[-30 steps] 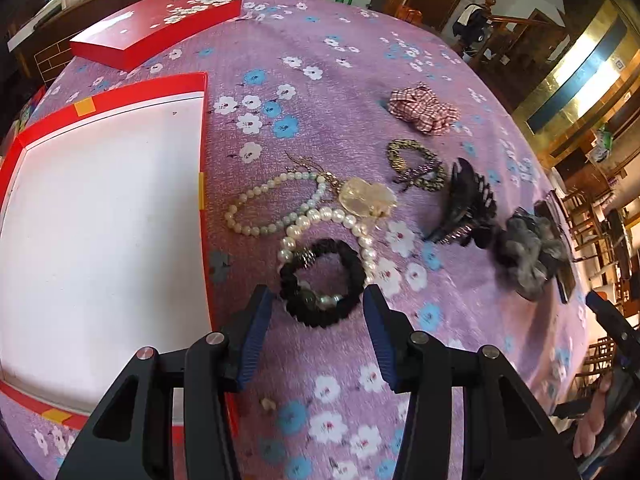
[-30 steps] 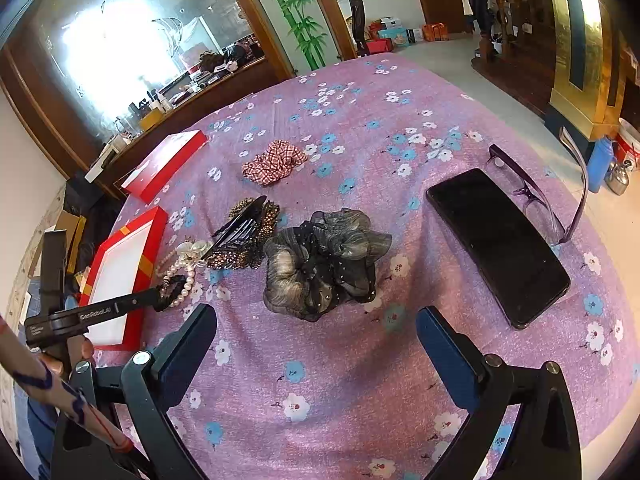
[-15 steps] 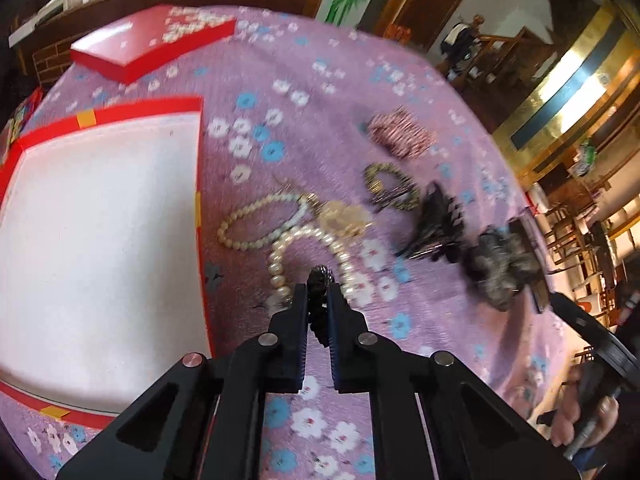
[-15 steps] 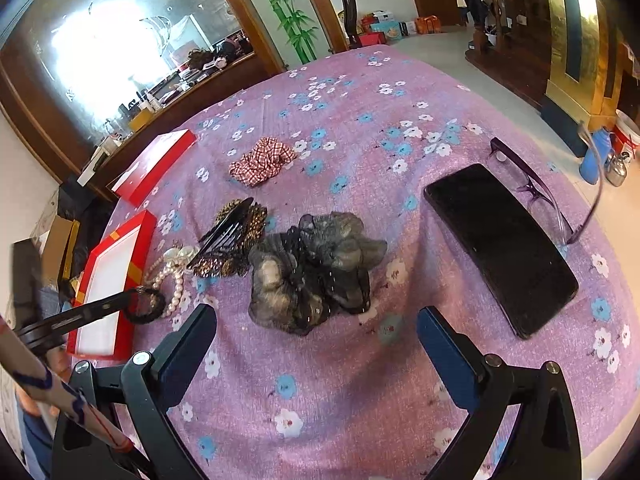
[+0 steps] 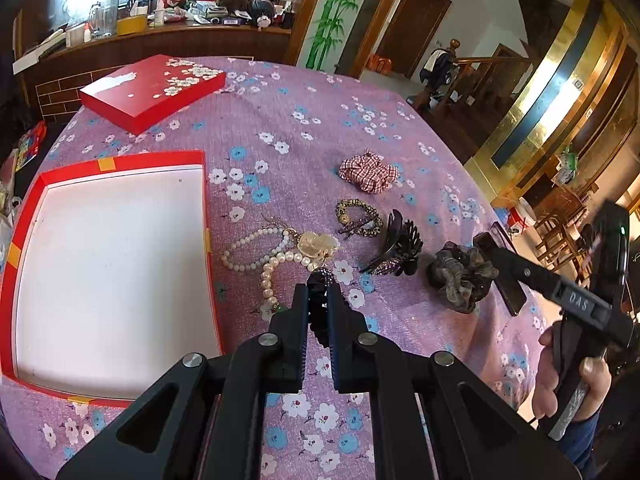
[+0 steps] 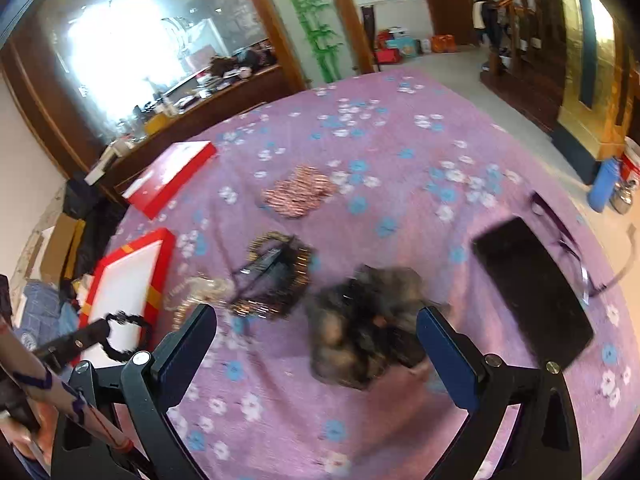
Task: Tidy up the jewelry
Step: 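Grasp the black beaded hair tie with the left tool while the right tool grasps black claw clips, then carry both items over the red box tray and open both tools to drop them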
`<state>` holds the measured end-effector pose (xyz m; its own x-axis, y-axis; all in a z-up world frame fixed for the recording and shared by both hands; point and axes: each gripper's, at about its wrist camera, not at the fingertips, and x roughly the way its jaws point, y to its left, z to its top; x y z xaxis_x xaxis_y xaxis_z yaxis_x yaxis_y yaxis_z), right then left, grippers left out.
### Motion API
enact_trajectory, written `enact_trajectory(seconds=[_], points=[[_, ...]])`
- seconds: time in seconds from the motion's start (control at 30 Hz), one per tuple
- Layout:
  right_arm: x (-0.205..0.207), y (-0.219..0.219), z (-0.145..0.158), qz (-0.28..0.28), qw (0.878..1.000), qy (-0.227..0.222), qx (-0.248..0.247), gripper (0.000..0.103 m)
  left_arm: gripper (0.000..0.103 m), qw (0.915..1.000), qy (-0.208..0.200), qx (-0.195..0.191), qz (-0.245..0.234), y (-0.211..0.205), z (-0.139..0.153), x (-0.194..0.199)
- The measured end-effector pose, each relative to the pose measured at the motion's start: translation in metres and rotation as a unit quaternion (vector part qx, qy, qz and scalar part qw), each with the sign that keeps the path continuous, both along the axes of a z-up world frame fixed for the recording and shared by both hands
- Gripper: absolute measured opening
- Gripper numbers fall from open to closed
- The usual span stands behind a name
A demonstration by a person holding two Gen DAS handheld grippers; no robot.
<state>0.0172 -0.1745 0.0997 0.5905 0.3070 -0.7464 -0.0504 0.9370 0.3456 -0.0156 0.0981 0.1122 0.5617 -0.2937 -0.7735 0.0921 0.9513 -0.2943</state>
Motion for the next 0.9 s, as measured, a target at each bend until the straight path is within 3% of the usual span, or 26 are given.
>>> enact_trajectory(seconds=[0.13, 0.27, 0.53, 0.57, 0.63, 0.67, 0.7, 0.8, 0.9], points=[[0.020, 0.026, 0.000, 0.033, 0.999, 0.017, 0.035, 0.101, 0.008, 1.0000, -0.004, 0.000, 0.002, 0.004, 0.001, -0.003], [0.040, 0.051, -0.015, 0.062, 0.995, 0.052, 0.053, 0.092, 0.008, 1.0000, -0.003, -0.002, 0.004, 0.011, -0.002, -0.006], [0.076, 0.059, -0.054, 0.012, 0.993, 0.113, 0.029, 0.092, 0.008, 1.0000, 0.000, -0.004, 0.009, 0.026, -0.010, -0.005], [0.081, 0.061, -0.056, 0.013, 0.993, 0.118, 0.023, 0.089, 0.008, 0.9999, 0.001, -0.006, 0.010, 0.028, -0.011, -0.004], [0.088, 0.066, -0.065, 0.014, 0.991, 0.133, 0.007, 0.074, 0.008, 0.9999, 0.004, -0.009, 0.011, 0.033, -0.013, -0.002], [0.090, 0.067, -0.068, 0.018, 0.990, 0.139, 0.006, 0.061, 0.008, 0.9999, 0.004, -0.009, 0.011, 0.034, -0.012, -0.002], [0.090, 0.070, -0.071, 0.022, 0.989, 0.144, 0.000, 0.056, 0.008, 0.9999, 0.003, -0.008, 0.011, 0.036, -0.012, -0.001], [0.086, 0.069, -0.066, 0.017, 0.990, 0.137, -0.008, 0.044, 0.008, 0.9998, 0.002, -0.009, 0.019, 0.046, -0.010, 0.000], [0.078, 0.065, -0.045, 0.021, 0.994, 0.108, -0.005, 0.043, 0.008, 0.9995, -0.003, -0.011, 0.030, 0.059, -0.006, 0.001]])
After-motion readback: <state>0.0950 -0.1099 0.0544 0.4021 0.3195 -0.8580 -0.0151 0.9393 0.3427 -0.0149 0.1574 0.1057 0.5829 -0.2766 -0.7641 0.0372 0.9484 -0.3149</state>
